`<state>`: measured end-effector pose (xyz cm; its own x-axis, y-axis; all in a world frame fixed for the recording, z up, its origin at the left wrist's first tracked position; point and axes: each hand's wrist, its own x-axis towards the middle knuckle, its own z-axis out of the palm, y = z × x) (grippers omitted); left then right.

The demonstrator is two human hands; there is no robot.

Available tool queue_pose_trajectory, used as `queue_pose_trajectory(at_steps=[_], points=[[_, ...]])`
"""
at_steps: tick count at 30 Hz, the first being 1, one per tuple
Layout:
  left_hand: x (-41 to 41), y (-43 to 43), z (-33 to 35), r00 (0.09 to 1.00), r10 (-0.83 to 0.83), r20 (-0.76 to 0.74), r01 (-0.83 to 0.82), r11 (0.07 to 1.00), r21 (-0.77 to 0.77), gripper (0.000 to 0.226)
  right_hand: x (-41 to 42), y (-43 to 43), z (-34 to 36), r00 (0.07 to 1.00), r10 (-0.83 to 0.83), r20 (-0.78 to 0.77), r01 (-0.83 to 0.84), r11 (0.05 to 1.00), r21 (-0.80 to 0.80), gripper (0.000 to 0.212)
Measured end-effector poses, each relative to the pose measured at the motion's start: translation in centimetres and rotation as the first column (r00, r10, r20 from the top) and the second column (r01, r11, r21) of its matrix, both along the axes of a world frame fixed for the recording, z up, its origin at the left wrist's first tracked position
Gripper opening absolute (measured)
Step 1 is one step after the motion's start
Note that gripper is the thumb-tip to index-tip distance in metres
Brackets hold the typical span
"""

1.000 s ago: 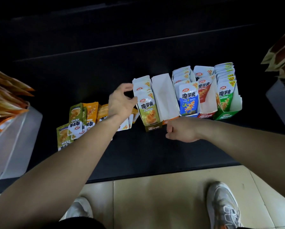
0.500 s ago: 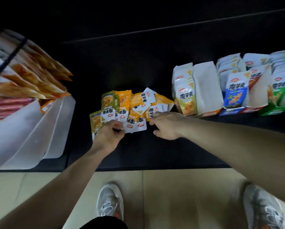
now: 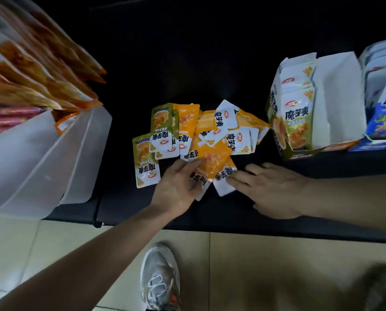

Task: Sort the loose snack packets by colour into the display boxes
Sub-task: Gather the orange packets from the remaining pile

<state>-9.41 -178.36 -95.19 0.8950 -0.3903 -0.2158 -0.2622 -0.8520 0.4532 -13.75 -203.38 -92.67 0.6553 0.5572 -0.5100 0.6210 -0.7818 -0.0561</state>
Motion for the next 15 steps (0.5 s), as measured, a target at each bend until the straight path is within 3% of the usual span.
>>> queue_pose_trajectory(at_steps=[3, 6, 10, 12, 15], points=[[-0.5, -0.6, -0.7, 0.998, -0.053, 0.043, 0.049, 0.995, 0.092, 0.055, -1.1, -1.2, -0.2, 0.999, -0.037, -0.001, 0.037, 0.999, 0.038, 0.082], [-1.7, -1.1, -1.2, 0.992, -0.021, 0.126, 0.009, 0.995, 0.098, 0.052, -2.0, -1.0, -1.1, 0.988, -0.146, 0.047, 0.134, 0.972, 0.193, 0.062], [-2.1, -1.2, -2.3, 0.967, 0.048, 0.249, -0.059, 0.998, 0.037, 0.047, -0.9, 1.2, -4.0, 0.859, -0.467, 0.209, 0.304, 0.795, 0.526, 0.037], [-1.6, -1.2, -2.8, 0.960, 0.071, 0.272, -0.081, 0.996, 0.024, 0.048, 0.2, 2.0, -4.9, 0.760, -0.629, 0.161, 0.424, 0.669, 0.610, 0.043], [-2.1, -1.4, -1.9, 0.975, 0.177, 0.137, -0.166, 0.982, -0.084, 0.052, -0.1, 2.6, -4.8, 0.756, -0.633, 0.165, 0.458, 0.692, 0.558, 0.072]])
